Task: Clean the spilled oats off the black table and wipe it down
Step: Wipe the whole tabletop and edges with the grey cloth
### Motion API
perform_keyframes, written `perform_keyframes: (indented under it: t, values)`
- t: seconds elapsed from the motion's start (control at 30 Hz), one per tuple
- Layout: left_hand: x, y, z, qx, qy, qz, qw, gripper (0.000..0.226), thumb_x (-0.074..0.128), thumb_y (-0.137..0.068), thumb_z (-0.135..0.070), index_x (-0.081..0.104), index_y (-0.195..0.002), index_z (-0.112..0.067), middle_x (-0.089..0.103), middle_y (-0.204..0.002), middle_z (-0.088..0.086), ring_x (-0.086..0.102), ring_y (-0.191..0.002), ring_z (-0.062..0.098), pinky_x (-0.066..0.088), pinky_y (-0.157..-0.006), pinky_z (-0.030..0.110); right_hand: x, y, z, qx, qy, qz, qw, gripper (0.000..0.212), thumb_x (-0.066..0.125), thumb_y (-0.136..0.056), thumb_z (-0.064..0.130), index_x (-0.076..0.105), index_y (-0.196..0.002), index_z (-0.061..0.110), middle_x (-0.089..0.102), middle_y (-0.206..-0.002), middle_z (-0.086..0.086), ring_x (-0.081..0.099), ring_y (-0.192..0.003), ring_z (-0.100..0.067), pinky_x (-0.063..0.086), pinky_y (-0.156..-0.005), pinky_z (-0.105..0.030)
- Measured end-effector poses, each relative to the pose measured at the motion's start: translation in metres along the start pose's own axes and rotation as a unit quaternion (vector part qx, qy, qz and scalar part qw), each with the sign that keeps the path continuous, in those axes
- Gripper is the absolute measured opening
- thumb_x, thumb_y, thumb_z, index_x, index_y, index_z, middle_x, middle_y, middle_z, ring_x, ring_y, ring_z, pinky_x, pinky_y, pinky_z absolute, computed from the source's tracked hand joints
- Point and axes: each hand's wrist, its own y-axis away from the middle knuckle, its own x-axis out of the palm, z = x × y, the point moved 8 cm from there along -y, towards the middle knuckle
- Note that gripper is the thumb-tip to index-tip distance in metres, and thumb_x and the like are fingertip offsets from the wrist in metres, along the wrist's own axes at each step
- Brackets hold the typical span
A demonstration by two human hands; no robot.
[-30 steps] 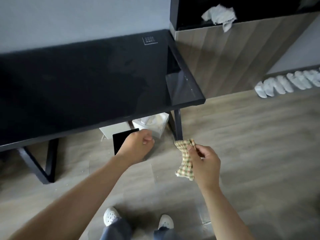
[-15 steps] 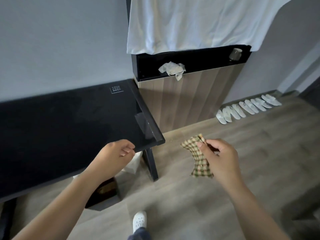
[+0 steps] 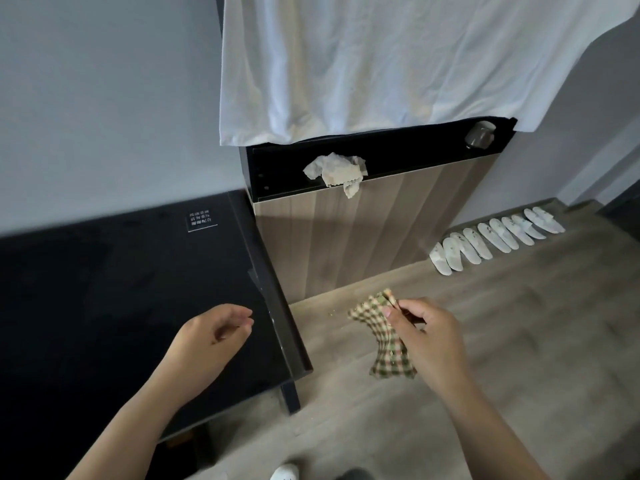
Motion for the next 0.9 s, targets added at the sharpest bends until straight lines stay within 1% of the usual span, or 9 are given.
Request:
perform_keyframes:
  t: [0.1,0.23,0.37,0.53,0.63,0.7,0.77,0.83,0.9]
  values:
    - [0.001,-0.024,-0.007,-0.009,0.023,-0.023,0.999,0.019,0.064,-0.089,-0.026,0.065,-0.106,-0.035,0.069,-0.097,-0.023,0.064,-0.092,-0.001,0.048,-0.079,0.017,0.008,-0.044,-0.005,-0.012,0.012,0.025,1.0,0.01,0.071,-0.085,0.025,0.073,-0.094,0.022,0.067,-0.088,0.015,0.059,-0.083,0.008,0.042,-0.068,-0.005]
    - [0.009,-0.058,-0.009,-0.038,0.024,-0.054,0.998,0.019,0.064,-0.089,-0.023,0.065,-0.104,-0.035,0.068,-0.098,-0.026,0.061,-0.094,-0.008,0.046,-0.075,0.011,0.027,-0.12,-0.014,-0.025,0.009,0.083,0.996,0.007,0.068,-0.087,0.026,0.069,-0.092,0.03,0.068,-0.089,0.014,0.062,-0.083,0.002,0.044,-0.068,-0.01]
    - [0.019,-0.098,-0.014,-0.083,0.036,-0.12,0.989,0.02,0.064,-0.088,-0.02,0.065,-0.099,-0.037,0.068,-0.095,-0.027,0.062,-0.09,-0.008,0.049,-0.075,0.012,0.059,-0.214,-0.025,-0.043,0.021,0.142,0.989,0.015,0.066,-0.088,0.028,0.073,-0.101,0.022,0.067,-0.094,0.008,0.062,-0.087,-0.002,0.045,-0.07,-0.017]
    - [0.053,-0.138,-0.024,-0.162,0.034,-0.158,0.974,0.023,0.064,-0.087,-0.017,0.064,-0.097,-0.038,0.07,-0.091,-0.017,0.062,-0.089,-0.008,0.051,-0.078,0.015,0.101,-0.313,-0.012,-0.071,0.025,0.244,0.967,0.009,0.066,-0.088,0.022,0.071,-0.082,0.026,0.069,-0.073,0.009,0.06,-0.064,-0.007,0.044,-0.059,-0.024]
    - [0.074,-0.159,-0.027,-0.21,0.041,-0.183,0.96,0.023,0.065,-0.086,-0.015,0.065,-0.096,-0.036,0.07,-0.091,-0.015,0.062,-0.086,-0.009,0.047,-0.074,0.008,0.138,-0.368,-0.007,-0.079,0.034,0.305,0.948,0.016,0.063,-0.089,0.02,0.071,-0.076,0.014,0.067,-0.067,0.0,0.054,-0.054,0.0,0.038,-0.051,-0.014]
    - [0.082,-0.172,-0.026,-0.229,0.031,-0.198,0.952,0.022,0.065,-0.086,-0.018,0.065,-0.097,-0.037,0.07,-0.09,-0.017,0.062,-0.085,-0.01,0.044,-0.07,0.006,0.167,-0.397,-0.006,-0.073,0.032,0.322,0.944,0.023,0.062,-0.088,0.019,0.067,-0.073,0.003,0.063,-0.066,-0.015,0.047,-0.049,-0.005,0.034,-0.049,-0.02]
    - [0.084,-0.185,-0.025,-0.244,0.014,-0.211,0.947,0.02,0.065,-0.085,-0.021,0.065,-0.096,-0.038,0.069,-0.087,-0.018,0.062,-0.082,-0.008,0.046,-0.071,0.011,0.197,-0.419,-0.005,-0.064,0.019,0.325,0.943,0.027,0.062,-0.087,0.02,0.062,-0.074,-0.004,0.056,-0.065,-0.023,0.044,-0.054,-0.014,0.032,-0.053,-0.027]
    - [0.082,-0.196,-0.023,-0.26,0.011,-0.225,0.939,0.018,0.064,-0.085,-0.023,0.066,-0.098,-0.035,0.069,-0.085,-0.017,0.063,-0.08,-0.005,0.05,-0.074,0.02,0.225,-0.436,-0.002,-0.059,0.005,0.321,0.945,0.029,0.062,-0.086,0.02,0.059,-0.069,-0.004,0.051,-0.059,-0.013,0.043,-0.058,-0.017,0.03,-0.055,-0.028]
    - [0.076,-0.206,-0.02,-0.271,0.003,-0.243,0.931,0.017,0.062,-0.086,-0.024,0.066,-0.1,-0.033,0.068,-0.084,-0.017,0.062,-0.079,-0.004,0.05,-0.073,0.02,0.25,-0.449,0.004,-0.053,-0.011,0.311,0.949,0.029,0.062,-0.087,0.019,0.059,-0.064,0.002,0.053,-0.058,-0.004,0.044,-0.059,-0.015,0.033,-0.056,-0.029]
